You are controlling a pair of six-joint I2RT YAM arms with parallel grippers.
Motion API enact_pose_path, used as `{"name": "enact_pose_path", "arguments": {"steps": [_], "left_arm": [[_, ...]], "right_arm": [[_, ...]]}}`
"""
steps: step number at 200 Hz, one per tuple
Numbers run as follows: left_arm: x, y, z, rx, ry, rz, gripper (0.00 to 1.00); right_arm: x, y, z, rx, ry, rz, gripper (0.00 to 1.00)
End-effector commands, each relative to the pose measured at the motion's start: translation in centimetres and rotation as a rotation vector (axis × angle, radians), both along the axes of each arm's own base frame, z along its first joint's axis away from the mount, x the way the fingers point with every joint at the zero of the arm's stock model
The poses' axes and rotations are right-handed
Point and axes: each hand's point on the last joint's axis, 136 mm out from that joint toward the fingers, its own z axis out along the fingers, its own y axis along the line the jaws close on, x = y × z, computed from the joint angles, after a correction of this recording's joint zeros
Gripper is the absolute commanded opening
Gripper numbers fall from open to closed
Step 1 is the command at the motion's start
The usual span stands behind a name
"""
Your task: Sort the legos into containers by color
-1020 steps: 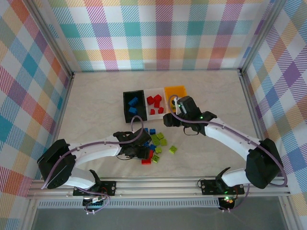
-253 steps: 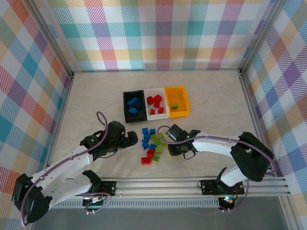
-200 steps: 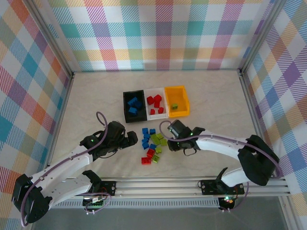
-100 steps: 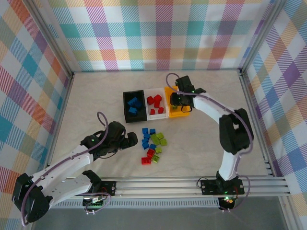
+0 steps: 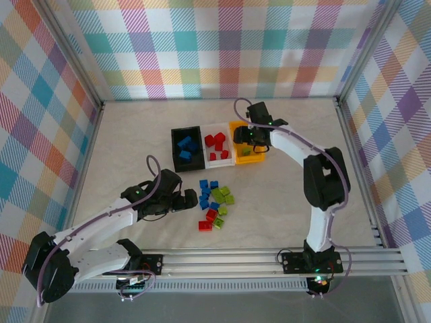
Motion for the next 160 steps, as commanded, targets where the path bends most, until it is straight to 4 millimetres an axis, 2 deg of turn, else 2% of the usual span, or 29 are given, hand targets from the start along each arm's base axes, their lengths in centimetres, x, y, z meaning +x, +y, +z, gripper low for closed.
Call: {"name": "enact_pose_path", "arguments": {"steps": [1,33,69,95,114,160], "left_arm": [[0.4,-2.1,1.2,-0.006,-0.034,-0.09,0.99],[0.2,-4.8,0.7,0.08,-0.026,-0.206,0.9],[-0.8,-7.8,-0.5,0.231,-0.008,-0.345,0.82],[-1.4,-7.9,-1.9,0.365,0.01,-0.392,0.79],[-1.8,-8.1,-3.2,0.425,0.032,-0.423,0.72],[-2.0,-8.7,-4.4,0.489,0.041,-0.445,0.57]], "right_arm": [[-3.1,1.5,4.5,0.064,-0.091,0.077,0.66],[-8.5,1.8,3.9,0.05,-0.099,0.14,0.67],[-12.5,-0.3,3.4,0.071,-0.1,0.116,0.67],[-14.1,-1.9,3.5,0.062,-0.117,0.094,0.67],[-14.8,-2.6,3.6,0.055,-0.127,0.084,0.67],[-15.2,-3.4,3.7,0.042,-0.144,0.068,0.67]]}}
